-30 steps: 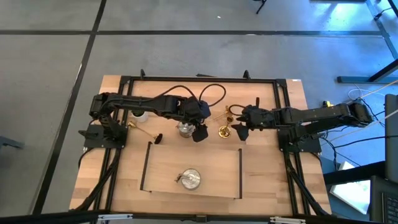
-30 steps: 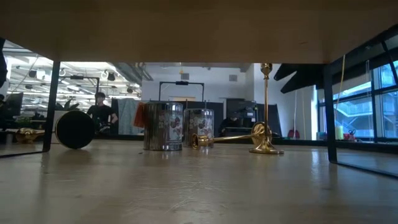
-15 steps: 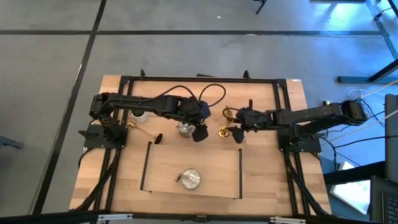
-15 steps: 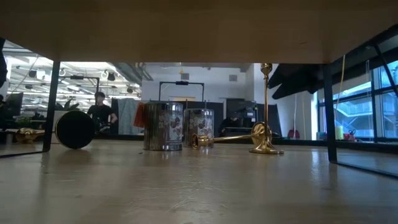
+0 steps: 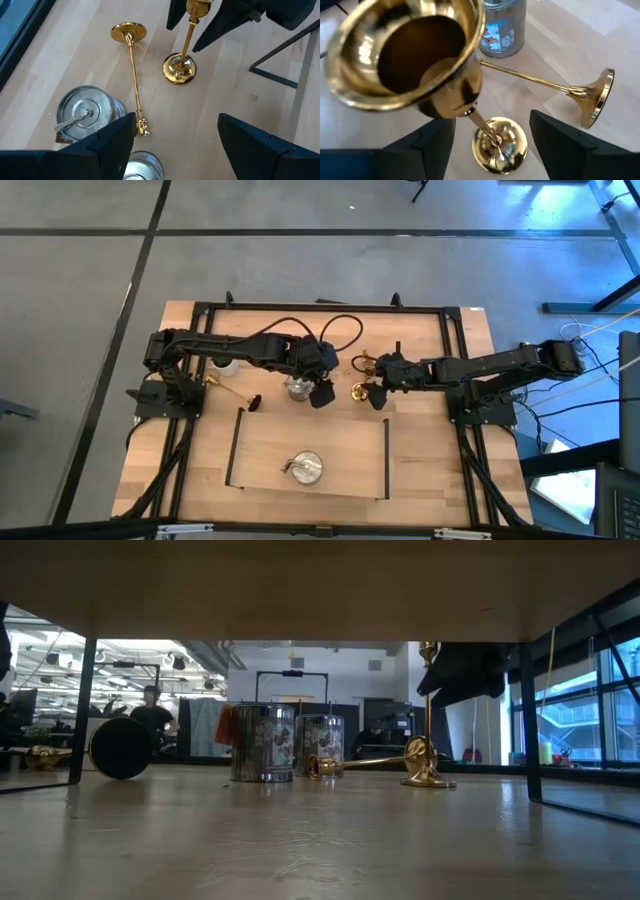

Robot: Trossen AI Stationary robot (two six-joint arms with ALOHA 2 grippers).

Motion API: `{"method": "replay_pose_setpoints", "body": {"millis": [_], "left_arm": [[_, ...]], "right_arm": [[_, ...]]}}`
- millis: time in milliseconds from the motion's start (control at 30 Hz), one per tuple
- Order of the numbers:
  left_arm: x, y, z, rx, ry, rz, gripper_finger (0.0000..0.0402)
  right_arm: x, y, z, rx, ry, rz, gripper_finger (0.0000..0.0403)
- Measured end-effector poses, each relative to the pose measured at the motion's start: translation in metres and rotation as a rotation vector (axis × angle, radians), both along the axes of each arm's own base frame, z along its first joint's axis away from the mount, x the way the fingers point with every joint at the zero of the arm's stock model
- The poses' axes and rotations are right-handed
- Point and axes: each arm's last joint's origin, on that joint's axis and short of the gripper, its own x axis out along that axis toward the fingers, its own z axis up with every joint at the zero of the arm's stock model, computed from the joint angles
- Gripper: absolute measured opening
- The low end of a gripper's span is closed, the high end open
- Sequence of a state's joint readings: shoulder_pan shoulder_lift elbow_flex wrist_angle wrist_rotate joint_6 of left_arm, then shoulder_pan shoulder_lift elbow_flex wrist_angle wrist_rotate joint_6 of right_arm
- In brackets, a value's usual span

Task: Pick & Place candle stick holders
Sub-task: Put the bottom right gold candle holder on the shelf

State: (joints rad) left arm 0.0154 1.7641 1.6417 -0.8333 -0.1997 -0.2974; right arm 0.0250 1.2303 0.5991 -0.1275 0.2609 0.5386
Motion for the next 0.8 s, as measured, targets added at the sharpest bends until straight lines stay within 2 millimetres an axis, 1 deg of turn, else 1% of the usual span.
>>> {"method": "replay_pose_setpoints", "body": {"millis": [100,267,567,800], "left_arm": [[0.0000,0.0001,0.0000,0.004,0.000,0.003,0.0278],[0.0000,0.0002,0.0000,0.005,-0.001,0.008,0.0278],[0.0000,0.0002,0.0001,0.007,-0.001,0.009,0.0278],[0.0000,0.0003,0.0001,0.008,-0.001,0.010,0.0278]], "right_arm": [[0.0009,0.0000,-0.0020,0.003,0.007,-0.004,0.0249],[0.0026,0.0001,-0.0015,0.005,-0.009,-0.005,0.0212],[0.0035,-0.0001,-0.0005,0.005,-0.024,-0.011,0.0124],[0.0035,-0.0005,-0.0003,-0.006,-0.026,-0.021,0.0039]]}}
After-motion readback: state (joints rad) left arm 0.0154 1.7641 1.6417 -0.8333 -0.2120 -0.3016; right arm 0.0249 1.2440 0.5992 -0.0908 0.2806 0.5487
